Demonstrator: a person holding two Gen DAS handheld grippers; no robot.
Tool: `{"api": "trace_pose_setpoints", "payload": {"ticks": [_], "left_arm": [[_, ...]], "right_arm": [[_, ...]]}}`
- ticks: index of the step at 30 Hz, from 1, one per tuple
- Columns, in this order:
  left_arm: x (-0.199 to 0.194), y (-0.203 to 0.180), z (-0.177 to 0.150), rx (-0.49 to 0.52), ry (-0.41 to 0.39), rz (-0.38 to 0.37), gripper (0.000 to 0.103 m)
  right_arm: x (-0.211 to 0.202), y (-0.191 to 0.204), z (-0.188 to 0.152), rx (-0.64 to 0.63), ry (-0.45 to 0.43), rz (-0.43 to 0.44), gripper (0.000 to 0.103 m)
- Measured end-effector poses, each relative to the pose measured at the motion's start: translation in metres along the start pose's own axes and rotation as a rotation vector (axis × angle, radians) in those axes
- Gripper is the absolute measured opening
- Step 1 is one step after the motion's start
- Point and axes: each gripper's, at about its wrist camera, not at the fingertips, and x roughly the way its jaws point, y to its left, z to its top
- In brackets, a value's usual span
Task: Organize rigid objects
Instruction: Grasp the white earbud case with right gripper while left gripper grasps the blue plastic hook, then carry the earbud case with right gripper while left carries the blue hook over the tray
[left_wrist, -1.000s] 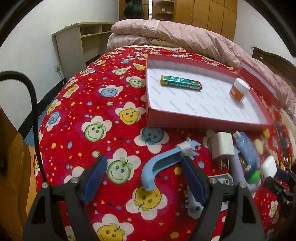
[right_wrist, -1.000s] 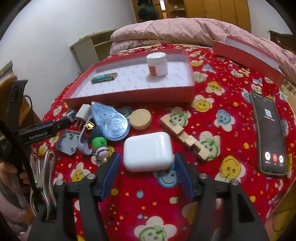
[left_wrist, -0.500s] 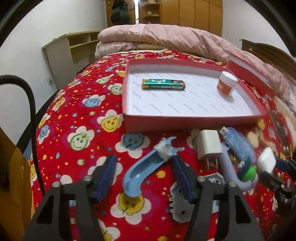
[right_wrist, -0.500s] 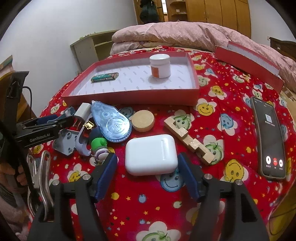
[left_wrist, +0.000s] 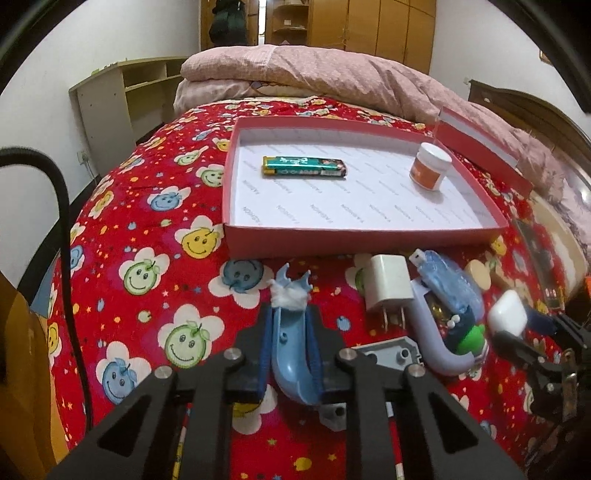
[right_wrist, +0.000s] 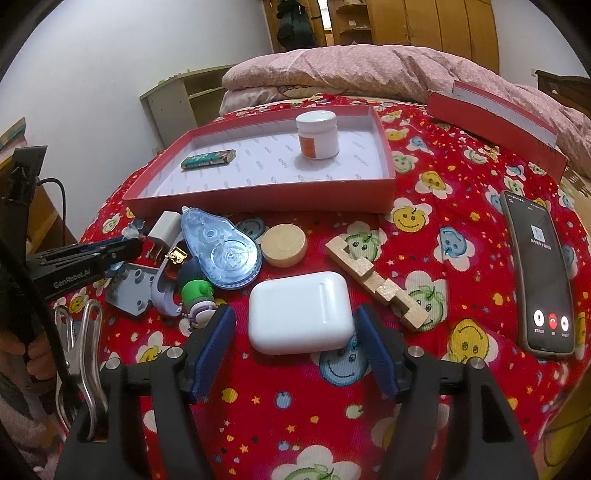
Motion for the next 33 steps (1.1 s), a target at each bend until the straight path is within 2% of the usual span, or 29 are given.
{"api": "trace_pose_setpoints", "payload": {"ticks": [5, 16, 33], "left_arm": [[-0.007, 0.004, -0.001, -0.009, -0.014, -0.007, 0.018], [-0.022, 0.009, 0.004, -0.037, -0.032, -0.025, 0.018], [-0.022, -0.008, 0.051, -0.015, -0.073, -0.045, 0.018]], "right_arm": [[0.0, -0.002, 0.001, 0.006, -0.006, -0.021, 0.057], [0.001, 0.002, 0.0, -0.007, -0.006, -0.038, 0.057], [-0.001, -0.001, 0.002, -0.003, 0.001, 0.001, 0.057]]}}
